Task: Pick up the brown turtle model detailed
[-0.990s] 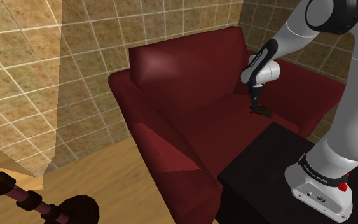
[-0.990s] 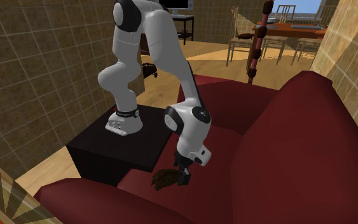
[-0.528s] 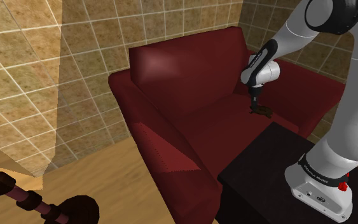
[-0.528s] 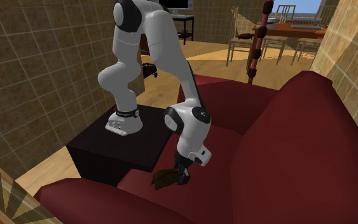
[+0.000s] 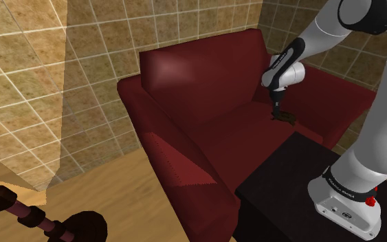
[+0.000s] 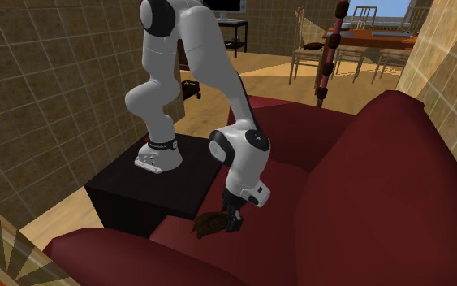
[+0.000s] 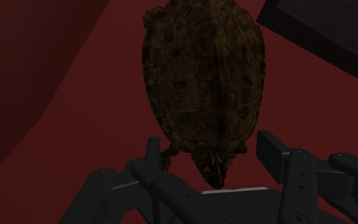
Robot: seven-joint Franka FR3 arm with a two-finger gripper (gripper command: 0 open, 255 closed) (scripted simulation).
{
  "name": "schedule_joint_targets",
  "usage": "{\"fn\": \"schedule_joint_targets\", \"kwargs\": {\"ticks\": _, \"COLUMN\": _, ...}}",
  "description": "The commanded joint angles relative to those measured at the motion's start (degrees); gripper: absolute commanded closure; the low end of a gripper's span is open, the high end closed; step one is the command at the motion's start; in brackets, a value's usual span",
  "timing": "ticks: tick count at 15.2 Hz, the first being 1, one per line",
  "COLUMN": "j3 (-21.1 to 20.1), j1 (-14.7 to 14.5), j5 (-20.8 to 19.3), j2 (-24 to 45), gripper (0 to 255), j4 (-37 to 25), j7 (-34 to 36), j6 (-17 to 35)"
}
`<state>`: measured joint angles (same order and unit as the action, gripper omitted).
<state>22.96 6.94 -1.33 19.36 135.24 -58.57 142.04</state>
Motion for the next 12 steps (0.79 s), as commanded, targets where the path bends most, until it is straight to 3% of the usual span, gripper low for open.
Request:
{"fn": "schedule_joint_targets", "kwargs": {"ticks": 1, "j3": 0.5, "j1": -0.4, "j5": -0.7, "j2": -1.6, "gripper": 255, "j4": 0.1, "j7": 0.4, "j6": -1.4}}
{"fn": "schedule_joint_targets", "kwargs": {"ticks": 12, "j3": 2.1, "j1": -1.6, "j5": -4.0, "j2": -8.5, "gripper": 255, "j4": 0.0, "j7": 2.0, "j6": -8.0}}
